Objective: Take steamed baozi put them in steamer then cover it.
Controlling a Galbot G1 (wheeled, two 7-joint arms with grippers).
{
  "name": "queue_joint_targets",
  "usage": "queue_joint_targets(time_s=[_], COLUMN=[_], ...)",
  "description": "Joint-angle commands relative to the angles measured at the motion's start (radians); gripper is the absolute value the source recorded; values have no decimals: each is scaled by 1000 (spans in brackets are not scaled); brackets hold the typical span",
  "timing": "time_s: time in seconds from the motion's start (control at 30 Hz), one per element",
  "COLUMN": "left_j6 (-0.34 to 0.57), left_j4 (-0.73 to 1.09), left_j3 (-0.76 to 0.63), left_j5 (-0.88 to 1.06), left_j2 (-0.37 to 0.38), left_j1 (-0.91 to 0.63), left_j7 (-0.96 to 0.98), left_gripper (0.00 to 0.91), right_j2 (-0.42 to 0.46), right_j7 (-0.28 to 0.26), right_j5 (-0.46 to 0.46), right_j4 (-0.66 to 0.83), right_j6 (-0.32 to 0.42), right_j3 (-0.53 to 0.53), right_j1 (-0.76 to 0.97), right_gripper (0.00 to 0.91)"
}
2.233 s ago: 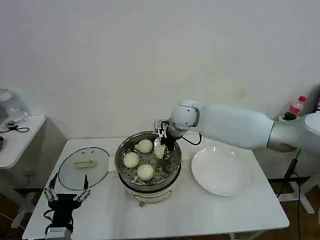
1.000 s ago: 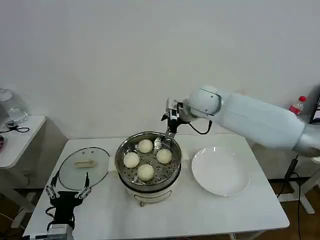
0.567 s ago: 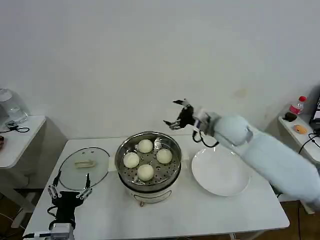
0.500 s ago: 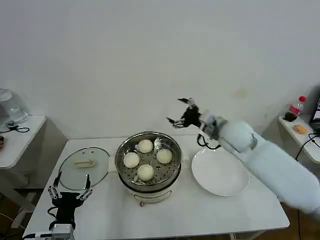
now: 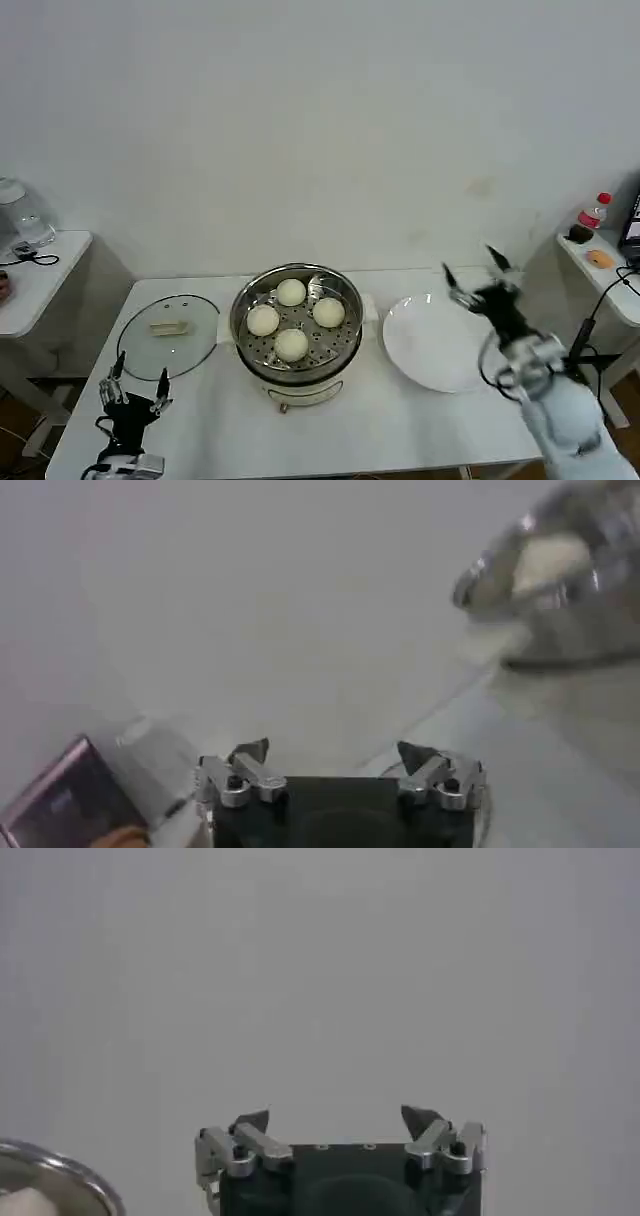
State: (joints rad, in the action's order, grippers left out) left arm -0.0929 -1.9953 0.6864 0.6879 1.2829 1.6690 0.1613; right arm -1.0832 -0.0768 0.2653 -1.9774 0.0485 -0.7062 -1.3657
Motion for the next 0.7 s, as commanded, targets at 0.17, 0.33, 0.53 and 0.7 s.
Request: queue_joint_targets(time_s=[0.17, 0.33, 0.53, 0.7], left_j6=[18, 24, 28, 29], left_j4=[322, 440, 603, 716], left_j3=[-56, -86, -129, -162], left_j5=[436, 434, 437, 444], left_j2=[-139, -170, -185, -187], left_j1=[-211, -331, -490, -586], left_j7=[11, 16, 20, 21], left_gripper=[907, 907, 907, 907], right_j2=[-139, -162, -168, -173], right_j7=[19, 20, 18, 16], right_j5=[13, 14, 18, 19], right_j4=[-78, -86, -85, -85], right_j6=[106, 107, 102, 99], right_j3=[-336, -344, -347, -352], right_j1=[-319, -336, -344, -346], right_gripper=[907, 907, 907, 907])
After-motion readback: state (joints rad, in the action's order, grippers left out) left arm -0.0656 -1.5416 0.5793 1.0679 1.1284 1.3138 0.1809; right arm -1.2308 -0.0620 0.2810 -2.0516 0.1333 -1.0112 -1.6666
